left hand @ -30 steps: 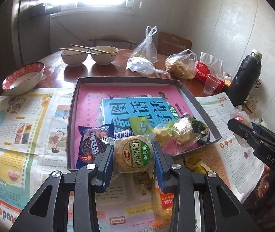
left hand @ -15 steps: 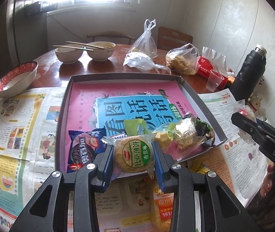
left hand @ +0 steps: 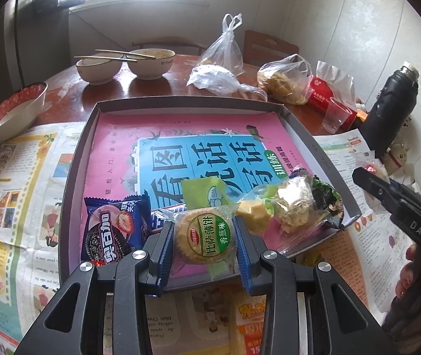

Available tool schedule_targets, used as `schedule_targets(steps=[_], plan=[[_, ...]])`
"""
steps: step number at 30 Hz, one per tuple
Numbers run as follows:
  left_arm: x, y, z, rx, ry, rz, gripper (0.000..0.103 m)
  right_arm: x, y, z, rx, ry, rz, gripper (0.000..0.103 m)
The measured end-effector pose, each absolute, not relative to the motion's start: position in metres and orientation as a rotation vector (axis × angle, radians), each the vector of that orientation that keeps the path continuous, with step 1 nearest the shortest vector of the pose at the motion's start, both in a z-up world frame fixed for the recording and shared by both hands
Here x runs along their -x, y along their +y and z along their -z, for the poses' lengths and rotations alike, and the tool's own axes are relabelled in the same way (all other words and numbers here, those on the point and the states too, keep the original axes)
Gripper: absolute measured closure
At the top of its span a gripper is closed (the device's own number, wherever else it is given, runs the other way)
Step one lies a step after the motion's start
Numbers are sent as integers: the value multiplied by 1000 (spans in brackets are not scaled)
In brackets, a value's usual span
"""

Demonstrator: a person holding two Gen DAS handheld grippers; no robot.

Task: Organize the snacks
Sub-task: 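Carry the pastry and sweets bag over the tray with both tools, then lower the pastry and open the left tool while the right tool releases the sweets bag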

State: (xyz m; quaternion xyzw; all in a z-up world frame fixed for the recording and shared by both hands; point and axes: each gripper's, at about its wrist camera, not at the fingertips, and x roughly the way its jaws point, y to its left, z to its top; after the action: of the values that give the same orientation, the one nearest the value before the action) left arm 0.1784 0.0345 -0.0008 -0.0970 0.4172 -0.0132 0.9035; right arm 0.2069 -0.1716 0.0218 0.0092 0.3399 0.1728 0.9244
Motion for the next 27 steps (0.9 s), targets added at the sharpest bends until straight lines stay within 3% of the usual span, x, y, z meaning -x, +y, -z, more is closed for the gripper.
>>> schedule_targets(steps=[14,27], plan=[[-183,38,6,214,861,16,64,-215,-151,-1,87,687,-294,62],[-185,39,7,220,859,12,64,-217,-155,-2,20,690,-343,62]])
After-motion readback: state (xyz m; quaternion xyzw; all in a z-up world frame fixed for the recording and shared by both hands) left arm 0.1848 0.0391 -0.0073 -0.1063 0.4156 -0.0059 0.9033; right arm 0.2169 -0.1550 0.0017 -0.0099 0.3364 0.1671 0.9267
